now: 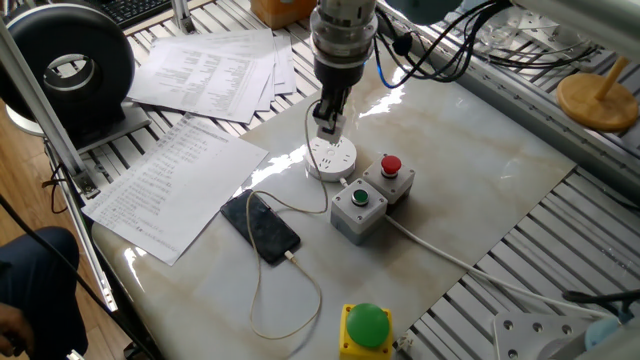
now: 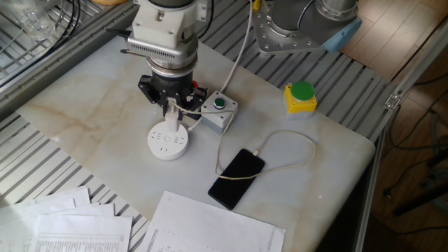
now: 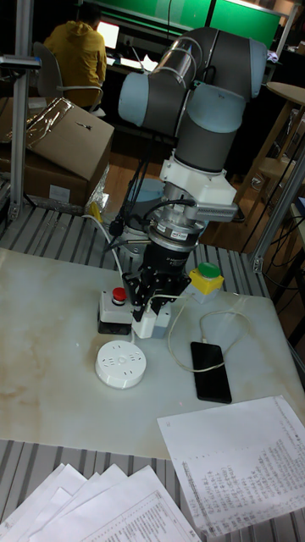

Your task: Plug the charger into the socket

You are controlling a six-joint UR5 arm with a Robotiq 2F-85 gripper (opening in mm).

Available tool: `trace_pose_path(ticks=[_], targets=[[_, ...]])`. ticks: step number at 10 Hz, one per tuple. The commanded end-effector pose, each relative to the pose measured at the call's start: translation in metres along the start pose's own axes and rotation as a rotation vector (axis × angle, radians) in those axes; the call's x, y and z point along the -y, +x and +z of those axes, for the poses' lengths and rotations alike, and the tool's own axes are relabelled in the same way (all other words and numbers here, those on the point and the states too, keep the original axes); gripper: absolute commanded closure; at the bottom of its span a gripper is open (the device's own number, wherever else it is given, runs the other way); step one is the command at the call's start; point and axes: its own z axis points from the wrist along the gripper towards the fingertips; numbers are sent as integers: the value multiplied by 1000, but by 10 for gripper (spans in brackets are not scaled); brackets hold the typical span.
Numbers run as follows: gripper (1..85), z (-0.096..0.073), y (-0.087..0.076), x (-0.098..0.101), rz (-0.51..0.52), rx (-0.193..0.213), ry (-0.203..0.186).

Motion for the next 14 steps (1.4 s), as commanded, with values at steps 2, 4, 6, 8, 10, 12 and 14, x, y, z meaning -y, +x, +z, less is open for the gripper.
trace_pose_path(ticks=[2, 4, 6, 8, 10, 12, 14], targets=[[843, 29, 0, 5, -4, 29, -30], [843, 37, 11, 10, -27, 35, -41], [843, 46, 18, 13, -5, 50, -56], [843, 53, 24, 16, -1, 59, -58], [843, 55, 27, 18, -4, 63, -55], [843, 56, 32, 19, 7, 62, -61], [843, 56, 36, 21, 9, 54, -59]])
